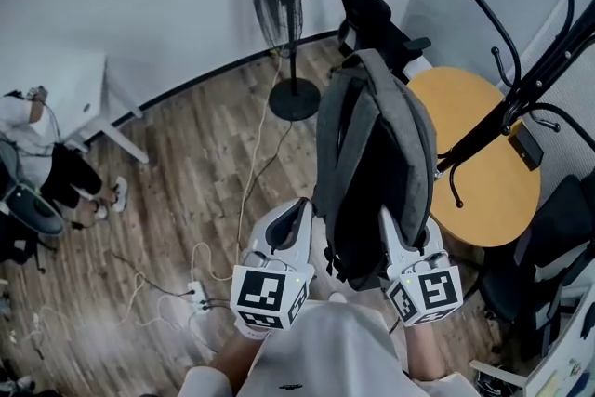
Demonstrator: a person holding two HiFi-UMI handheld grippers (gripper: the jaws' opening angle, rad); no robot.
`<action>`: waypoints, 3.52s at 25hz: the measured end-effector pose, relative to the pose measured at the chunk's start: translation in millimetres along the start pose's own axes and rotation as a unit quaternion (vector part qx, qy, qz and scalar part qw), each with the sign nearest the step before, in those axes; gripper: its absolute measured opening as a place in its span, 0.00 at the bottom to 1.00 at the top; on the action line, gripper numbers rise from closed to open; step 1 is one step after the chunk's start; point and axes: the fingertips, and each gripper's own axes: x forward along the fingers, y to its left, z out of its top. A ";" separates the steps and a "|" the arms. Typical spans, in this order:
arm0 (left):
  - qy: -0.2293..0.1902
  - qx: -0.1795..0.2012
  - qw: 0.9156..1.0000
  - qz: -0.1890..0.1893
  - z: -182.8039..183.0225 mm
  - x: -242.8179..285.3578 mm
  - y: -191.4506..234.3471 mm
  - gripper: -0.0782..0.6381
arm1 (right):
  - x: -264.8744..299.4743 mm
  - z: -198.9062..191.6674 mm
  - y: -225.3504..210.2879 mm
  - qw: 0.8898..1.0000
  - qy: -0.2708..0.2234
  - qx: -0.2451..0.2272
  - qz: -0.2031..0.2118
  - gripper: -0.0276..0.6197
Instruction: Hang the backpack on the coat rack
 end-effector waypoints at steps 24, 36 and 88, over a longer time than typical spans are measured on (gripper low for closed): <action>0.004 0.023 0.991 -0.135 29.3 58.7 50.8 0.13 | 56.3 21.3 11.2 0.993 -0.019 -0.007 -0.114 0.18; -0.003 0.044 0.988 -0.145 35.7 61.5 50.9 0.13 | 52.5 30.5 8.3 0.991 -0.038 -0.005 -0.128 0.18; -0.024 0.051 0.983 -0.176 72.3 96.2 26.0 0.13 | 37.6 116.5 -94.8 0.957 -0.164 0.038 -0.236 0.18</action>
